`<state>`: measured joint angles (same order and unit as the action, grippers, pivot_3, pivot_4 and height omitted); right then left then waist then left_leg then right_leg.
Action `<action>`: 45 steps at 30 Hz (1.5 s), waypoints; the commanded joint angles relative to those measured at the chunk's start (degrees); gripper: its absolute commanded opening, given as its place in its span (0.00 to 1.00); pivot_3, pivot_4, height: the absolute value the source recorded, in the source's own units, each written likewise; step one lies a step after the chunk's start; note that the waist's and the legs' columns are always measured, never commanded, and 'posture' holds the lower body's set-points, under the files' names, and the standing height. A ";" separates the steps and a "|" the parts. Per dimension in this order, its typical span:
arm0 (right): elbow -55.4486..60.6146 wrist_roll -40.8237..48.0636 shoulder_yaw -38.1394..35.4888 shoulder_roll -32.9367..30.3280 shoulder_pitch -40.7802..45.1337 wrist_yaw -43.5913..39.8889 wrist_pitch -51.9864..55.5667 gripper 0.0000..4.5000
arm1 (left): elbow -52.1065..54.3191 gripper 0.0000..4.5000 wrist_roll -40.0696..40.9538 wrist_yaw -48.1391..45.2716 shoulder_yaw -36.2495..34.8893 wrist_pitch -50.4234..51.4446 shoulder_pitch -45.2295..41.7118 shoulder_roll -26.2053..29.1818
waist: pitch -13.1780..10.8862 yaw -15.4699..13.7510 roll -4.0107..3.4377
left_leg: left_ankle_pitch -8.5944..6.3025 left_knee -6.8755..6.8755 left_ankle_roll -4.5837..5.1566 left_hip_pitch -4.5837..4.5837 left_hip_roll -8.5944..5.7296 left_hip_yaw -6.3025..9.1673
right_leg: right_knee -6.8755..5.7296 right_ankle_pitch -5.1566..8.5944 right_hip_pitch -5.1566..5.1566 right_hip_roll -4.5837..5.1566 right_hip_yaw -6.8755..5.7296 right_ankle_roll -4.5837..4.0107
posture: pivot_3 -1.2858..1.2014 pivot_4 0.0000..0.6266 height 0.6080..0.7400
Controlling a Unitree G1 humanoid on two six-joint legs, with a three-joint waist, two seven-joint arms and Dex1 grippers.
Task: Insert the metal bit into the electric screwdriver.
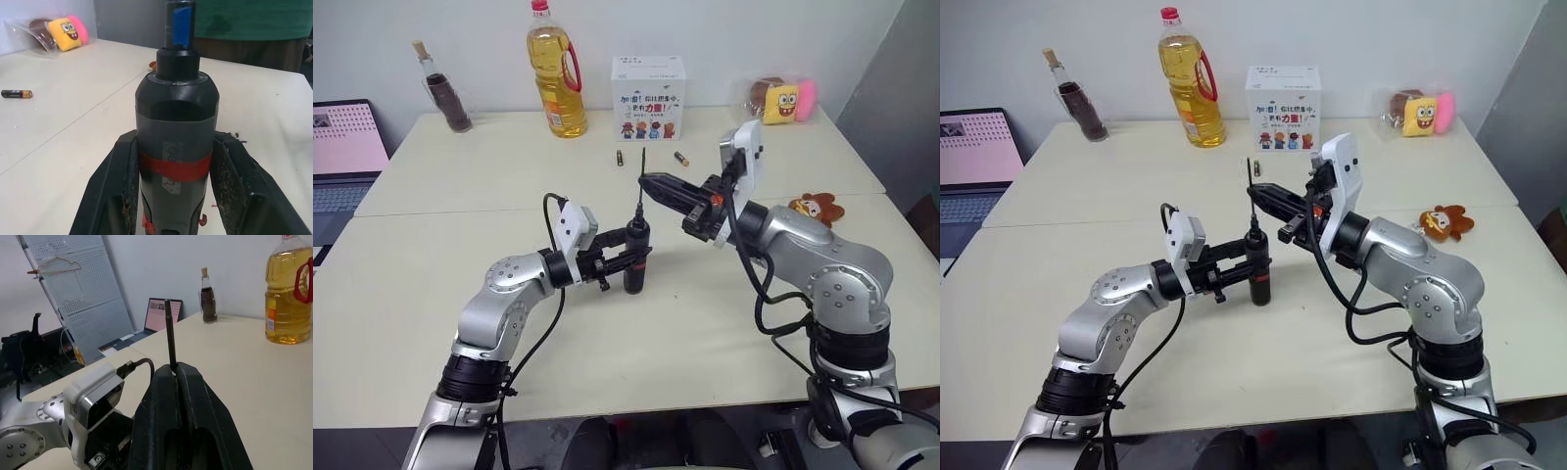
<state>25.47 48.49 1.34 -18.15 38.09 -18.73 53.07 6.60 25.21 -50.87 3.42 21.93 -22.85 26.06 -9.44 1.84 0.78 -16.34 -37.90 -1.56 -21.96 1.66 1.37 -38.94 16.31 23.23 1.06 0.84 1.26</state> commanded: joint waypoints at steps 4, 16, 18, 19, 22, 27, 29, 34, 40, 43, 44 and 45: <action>1.05 -1.31 2.48 -2.33 -2.07 -1.59 1.46 0.01 | -0.26 0.37 -0.53 0.16 -0.10 0.95 1.21 0.86 | 0.00 0.00 0.00 | 0.00 0.00 0.00 0.00 0.00 -0.01 | 0.00 0.00 0.00 0.00 0.01 0.00 | 0.52 0.24 1.00; 1.45 0.87 0.31 -2.12 -1.39 -2.98 2.50 0.35 | -0.59 0.37 -0.57 -0.27 0.03 0.55 1.08 0.79 | -0.02 -0.02 0.02 | 0.00 0.00 0.00 -0.01 0.00 0.00 | 0.01 0.00 0.00 -0.01 0.00 0.00 | 0.52 0.24 1.00; 1.61 2.03 -0.59 -2.31 -0.78 -3.11 2.96 0.46 | -0.69 0.37 -0.59 -0.41 0.06 0.42 1.05 0.81 | -0.02 -0.02 0.02 | 0.00 0.00 0.00 -0.01 0.00 0.01 | 0.01 0.00 0.00 -0.01 -0.01 0.00 | 0.52 0.24 1.00; 1.72 2.49 -0.94 -2.44 -0.54 -3.23 3.10 0.50 | -0.80 0.37 -0.60 -0.51 0.06 0.34 1.02 0.83 | -0.02 -0.02 0.02 | 0.00 0.00 0.00 -0.01 0.00 0.01 | 0.01 0.00 0.00 -0.01 -0.01 0.00 | 0.52 0.24 1.00; 2.07 3.87 -1.95 -3.30 -0.04 -3.71 4.08 0.63 | -1.11 0.37 -0.68 -0.70 0.04 0.17 0.78 0.90 | -0.02 -0.02 0.02 | 0.00 0.00 0.00 -0.01 0.00 0.00 | 0.01 0.00 0.00 -0.01 0.00 0.00 | 0.52 0.24 1.00; 2.31 7.18 -6.08 -9.06 0.79 -6.79 6.02 0.88 | -2.08 0.37 -0.84 -1.37 -0.47 -0.06 -0.21 1.54 | -0.03 -0.11 0.04 | 0.00 0.00 0.00 -0.04 -0.02 0.01 | 0.03 0.00 0.00 0.00 -0.02 0.00 | 0.52 0.24 1.00; 1.98 7.89 -7.71 -11.39 1.44 -7.59 6.00 0.99 | -2.88 0.37 -0.94 -1.83 -0.85 -0.28 -0.94 2.01 | -0.04 -0.15 0.05 | 0.00 -0.01 0.00 -0.05 -0.04 0.01 | 0.05 0.00 0.00 0.00 -0.02 0.00 | 0.52 0.24 1.00; 2.73 10.09 -11.57 -15.17 2.19 -8.22 5.71 1.00 | -6.37 0.37 -0.55 -2.65 -2.85 -0.21 -5.44 4.14 | -0.06 0.04 0.09 | 0.00 0.00 0.00 -0.03 -0.07 0.02 | 0.03 0.00 0.00 -0.09 -0.02 0.00 | 0.52 0.24 1.00; 9.58 6.82 -10.15 -19.93 -6.60 -11.36 2.88 1.00 | -15.01 0.37 -5.73 -10.66 -1.79 -1.52 -16.38 16.92 | -0.35 0.00 0.40 | -0.01 0.04 0.01 -0.06 0.02 0.08 | 0.02 0.00 0.08 -0.26 -0.01 -0.02 | 0.52 0.24 1.00; 12.76 2.69 -8.32 -21.53 -11.69 -12.58 -0.88 1.00 | -20.46 0.37 -11.00 -17.05 2.12 -5.03 -20.48 24.26 | -0.68 0.13 0.70 | -0.01 0.03 0.02 -0.25 0.04 0.10 | 0.01 0.05 0.23 -0.38 -0.16 -0.08 | 0.52 0.24 1.00; 13.41 2.08 -8.09 -21.58 -12.80 -12.59 -1.67 1.00 | -21.49 0.37 -11.40 -19.25 2.98 -5.25 -21.00 25.69 | -0.73 0.21 0.61 | -0.01 0.06 0.02 -0.35 0.07 0.09 | 0.05 0.04 0.32 -0.44 -0.11 -0.09 | 0.52 0.24 1.00; 14.10 1.72 -8.14 -21.54 -14.09 -12.61 -2.25 1.00 | -22.26 0.37 -12.23 -21.60 4.01 -5.29 -21.25 27.21 | -0.84 0.03 0.42 | -0.02 0.07 0.03 -0.35 0.06 0.05 | 0.02 0.04 0.41 -0.42 -0.08 -0.09 | 0.52 0.24 1.00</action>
<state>36.13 51.14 -6.45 -39.38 24.34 -30.59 53.73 -15.69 13.80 -67.76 5.95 18.36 -43.57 52.26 -10.28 1.87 1.20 -16.37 -37.85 -1.52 -22.46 1.62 1.34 -38.90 16.36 23.74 0.86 0.75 1.20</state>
